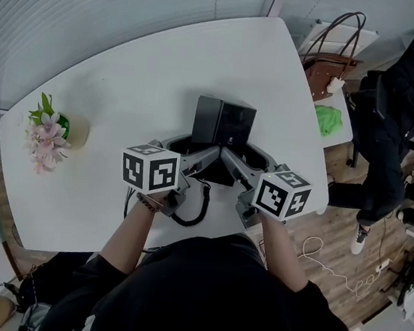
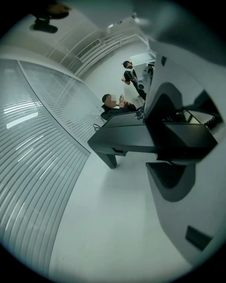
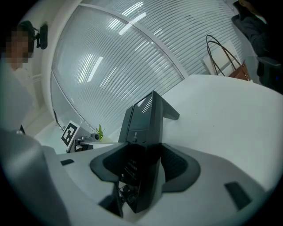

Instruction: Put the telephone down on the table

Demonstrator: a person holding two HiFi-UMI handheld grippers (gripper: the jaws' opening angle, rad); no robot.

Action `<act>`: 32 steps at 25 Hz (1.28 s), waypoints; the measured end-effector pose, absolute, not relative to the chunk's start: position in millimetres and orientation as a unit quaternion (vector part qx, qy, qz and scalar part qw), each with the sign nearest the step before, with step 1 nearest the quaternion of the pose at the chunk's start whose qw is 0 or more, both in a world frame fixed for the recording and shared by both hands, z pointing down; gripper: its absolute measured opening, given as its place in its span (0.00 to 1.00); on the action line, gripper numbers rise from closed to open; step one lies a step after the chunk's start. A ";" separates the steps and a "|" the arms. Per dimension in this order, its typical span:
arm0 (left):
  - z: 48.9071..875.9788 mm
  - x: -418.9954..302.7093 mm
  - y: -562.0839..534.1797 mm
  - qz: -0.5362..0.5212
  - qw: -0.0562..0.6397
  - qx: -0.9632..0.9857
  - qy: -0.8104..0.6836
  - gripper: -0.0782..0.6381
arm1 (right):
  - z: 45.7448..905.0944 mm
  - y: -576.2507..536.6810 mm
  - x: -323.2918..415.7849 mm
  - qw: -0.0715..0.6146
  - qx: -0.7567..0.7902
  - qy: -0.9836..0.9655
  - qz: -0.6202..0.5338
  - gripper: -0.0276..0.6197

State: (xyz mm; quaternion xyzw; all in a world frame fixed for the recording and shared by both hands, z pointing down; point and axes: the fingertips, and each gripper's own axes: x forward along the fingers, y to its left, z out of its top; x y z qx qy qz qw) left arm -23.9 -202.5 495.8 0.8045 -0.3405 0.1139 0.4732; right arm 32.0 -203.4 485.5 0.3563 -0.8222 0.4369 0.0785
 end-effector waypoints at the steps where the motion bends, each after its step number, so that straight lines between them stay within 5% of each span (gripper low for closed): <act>1: 495.3 -24.4 -203.1 0.116 0.467 0.807 -0.343 0.54 | 485.3 -203.4 32.3 0.079 0.359 -0.821 0.436 0.38; 32: 439.1 -54.1 -219.5 0.158 0.236 0.834 -0.473 0.56 | 417.8 -218.5 39.7 0.029 0.414 -0.855 0.310 0.42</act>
